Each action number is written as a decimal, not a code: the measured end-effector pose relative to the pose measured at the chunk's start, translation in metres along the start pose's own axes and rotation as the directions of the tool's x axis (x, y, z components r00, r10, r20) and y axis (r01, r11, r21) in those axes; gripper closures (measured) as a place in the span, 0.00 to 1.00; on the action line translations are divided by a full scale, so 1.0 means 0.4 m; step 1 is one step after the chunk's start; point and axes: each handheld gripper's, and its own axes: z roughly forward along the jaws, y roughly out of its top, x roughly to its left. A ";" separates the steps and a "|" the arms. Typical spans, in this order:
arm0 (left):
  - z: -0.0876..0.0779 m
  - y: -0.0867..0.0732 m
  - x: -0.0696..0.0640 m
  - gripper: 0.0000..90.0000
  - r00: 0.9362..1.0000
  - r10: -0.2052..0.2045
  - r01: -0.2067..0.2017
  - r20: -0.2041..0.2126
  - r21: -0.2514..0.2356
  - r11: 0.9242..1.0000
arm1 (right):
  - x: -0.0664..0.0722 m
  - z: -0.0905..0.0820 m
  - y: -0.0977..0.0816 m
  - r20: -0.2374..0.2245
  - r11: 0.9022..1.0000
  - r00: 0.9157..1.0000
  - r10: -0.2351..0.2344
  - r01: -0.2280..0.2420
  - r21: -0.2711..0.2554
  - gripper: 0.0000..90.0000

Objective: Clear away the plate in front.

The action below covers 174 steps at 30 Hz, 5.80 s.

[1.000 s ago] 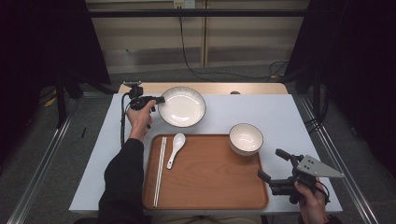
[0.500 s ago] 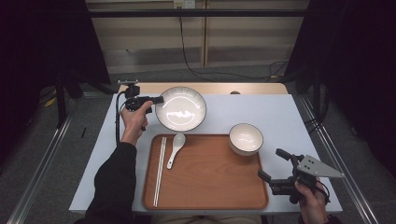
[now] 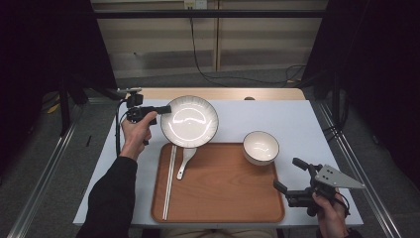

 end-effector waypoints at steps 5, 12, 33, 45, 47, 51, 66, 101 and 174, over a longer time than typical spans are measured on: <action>-0.020 -0.014 -0.012 0.92 1.000 0.005 -0.005 0.027 0.002 1.000 | 0.000 0.001 0.000 -0.004 1.000 1.000 -0.009 0.009 0.000 0.01; -0.037 -0.031 -0.057 0.92 0.998 0.047 -0.047 0.052 -0.005 0.999 | 0.001 0.002 0.000 -0.003 1.000 1.000 -0.007 0.007 -0.003 0.01; -0.053 -0.131 -0.105 0.92 0.992 0.068 -0.075 0.108 0.069 0.995 | 0.006 0.001 0.002 0.005 1.000 1.000 -0.011 0.011 0.002 0.01; -0.055 -0.173 -0.125 0.92 0.987 0.068 -0.086 0.148 0.120 0.989 | 0.005 0.002 0.002 0.008 1.000 1.000 -0.009 0.009 0.003 0.01; -0.051 -0.184 -0.126 0.92 0.986 0.057 -0.077 0.155 0.123 0.989 | 0.005 0.002 0.002 0.007 1.000 1.000 -0.012 0.012 0.002 0.01; -0.041 -0.195 -0.132 0.92 0.984 0.063 -0.088 0.168 0.144 0.986 | 0.005 0.003 0.002 0.007 1.000 1.000 -0.015 0.015 0.000 0.01; 0.004 -0.226 -0.169 0.92 0.976 0.067 -0.108 0.205 0.196 0.975 | 0.005 0.004 0.001 0.004 1.000 1.000 -0.019 0.019 0.000 0.01; 0.105 -0.298 -0.168 0.92 0.978 0.117 -0.171 0.175 0.336 0.926 | 0.005 0.004 0.001 0.001 1.000 1.000 -0.021 0.021 0.002 0.01; 0.105 -0.316 -0.206 0.12 0.900 0.425 -0.434 0.091 0.266 0.861 | 0.005 0.007 0.000 0.000 1.000 1.000 -0.018 0.018 0.014 0.01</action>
